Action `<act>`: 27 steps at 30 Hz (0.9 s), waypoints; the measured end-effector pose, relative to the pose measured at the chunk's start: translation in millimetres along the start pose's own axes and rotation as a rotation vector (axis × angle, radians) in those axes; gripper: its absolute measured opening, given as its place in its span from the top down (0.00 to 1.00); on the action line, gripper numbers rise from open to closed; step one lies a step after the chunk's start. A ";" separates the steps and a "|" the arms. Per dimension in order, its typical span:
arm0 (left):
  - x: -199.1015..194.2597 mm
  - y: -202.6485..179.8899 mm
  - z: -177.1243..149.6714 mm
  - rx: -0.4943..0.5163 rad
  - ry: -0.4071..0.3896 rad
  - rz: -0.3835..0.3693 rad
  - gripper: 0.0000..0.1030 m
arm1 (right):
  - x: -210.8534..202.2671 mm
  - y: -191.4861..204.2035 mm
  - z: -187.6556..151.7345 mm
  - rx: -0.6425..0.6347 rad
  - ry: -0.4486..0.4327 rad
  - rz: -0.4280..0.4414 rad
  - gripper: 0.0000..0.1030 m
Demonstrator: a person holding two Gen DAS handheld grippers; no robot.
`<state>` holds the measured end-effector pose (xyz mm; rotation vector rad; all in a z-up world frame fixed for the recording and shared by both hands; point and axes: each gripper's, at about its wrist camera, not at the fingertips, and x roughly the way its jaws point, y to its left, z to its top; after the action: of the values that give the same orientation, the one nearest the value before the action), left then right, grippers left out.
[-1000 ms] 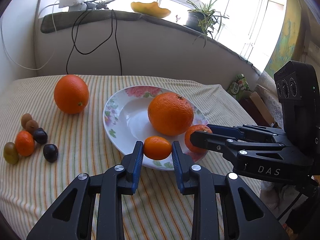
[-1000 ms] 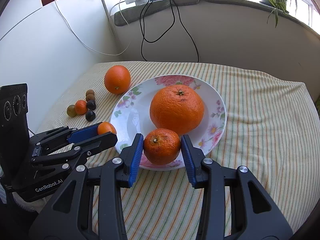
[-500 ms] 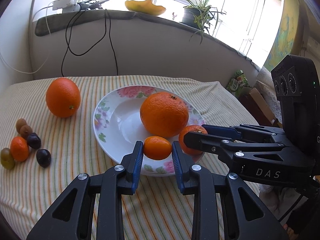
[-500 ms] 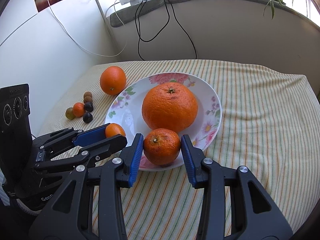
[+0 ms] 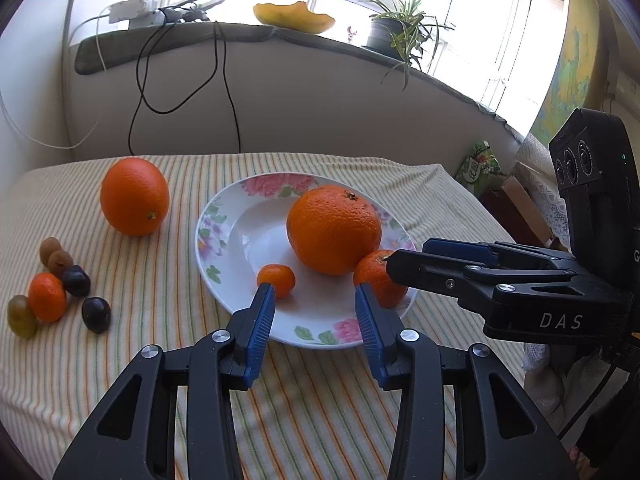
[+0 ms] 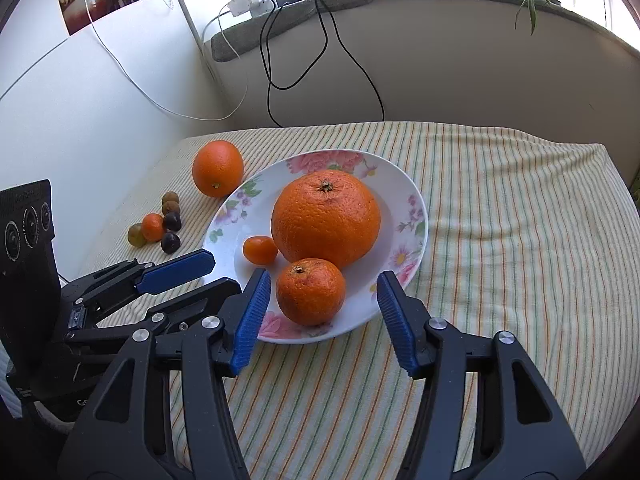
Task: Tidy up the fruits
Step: 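Open both grippers to drop the small tangerine and kumquat onto the plate, then move both grippers toward the green fruit and dark plum on the cloth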
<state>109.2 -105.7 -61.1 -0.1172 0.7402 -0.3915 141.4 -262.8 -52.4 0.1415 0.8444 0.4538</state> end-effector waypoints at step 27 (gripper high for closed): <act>-33.5 29.9 -7.0 -0.057 -0.048 0.122 0.27 | -13.6 24.1 8.4 -0.031 -0.038 0.003 0.12</act>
<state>91.1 -65.0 -52.1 -0.1336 0.7075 -0.2504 131.9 -246.8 -30.3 0.1222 0.7994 0.4651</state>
